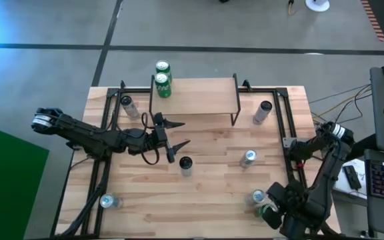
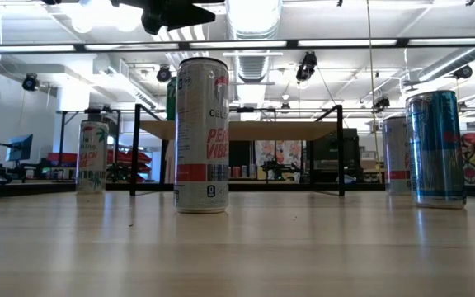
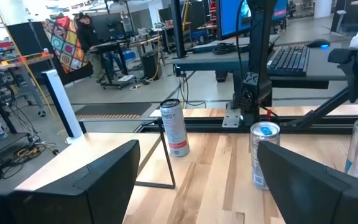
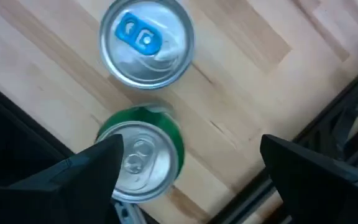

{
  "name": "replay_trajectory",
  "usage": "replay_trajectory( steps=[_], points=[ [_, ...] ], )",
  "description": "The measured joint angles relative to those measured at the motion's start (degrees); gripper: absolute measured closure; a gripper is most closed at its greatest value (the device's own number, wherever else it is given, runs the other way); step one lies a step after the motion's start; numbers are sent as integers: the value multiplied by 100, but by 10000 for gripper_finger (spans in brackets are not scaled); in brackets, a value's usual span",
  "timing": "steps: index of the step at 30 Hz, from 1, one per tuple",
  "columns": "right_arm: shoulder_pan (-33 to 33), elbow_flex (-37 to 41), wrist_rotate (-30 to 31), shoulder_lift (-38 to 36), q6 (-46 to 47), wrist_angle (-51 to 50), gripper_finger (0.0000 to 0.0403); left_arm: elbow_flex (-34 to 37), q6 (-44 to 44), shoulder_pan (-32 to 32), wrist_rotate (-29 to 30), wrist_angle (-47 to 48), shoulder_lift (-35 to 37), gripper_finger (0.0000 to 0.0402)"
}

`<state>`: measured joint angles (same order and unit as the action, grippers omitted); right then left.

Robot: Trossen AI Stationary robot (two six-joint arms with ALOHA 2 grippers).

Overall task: Place canned beverage on shelf
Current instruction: Put the top left white soda can on the shelf

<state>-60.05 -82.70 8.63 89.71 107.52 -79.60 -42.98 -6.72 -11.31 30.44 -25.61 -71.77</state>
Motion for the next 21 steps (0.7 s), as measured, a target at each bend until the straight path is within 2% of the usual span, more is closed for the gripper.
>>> replay_trajectory(
  steps=[6,14,21],
  points=[
    [-22,-7,117,8,-88,691,31,0,20,0,0,-12,-4,91],
    [-20,-9,142,213,51,828,31,-2,18,0,0,-7,-4,91],
    [-20,-13,-134,582,27,939,31,-2,-17,0,0,55,-4,91]
  ],
)
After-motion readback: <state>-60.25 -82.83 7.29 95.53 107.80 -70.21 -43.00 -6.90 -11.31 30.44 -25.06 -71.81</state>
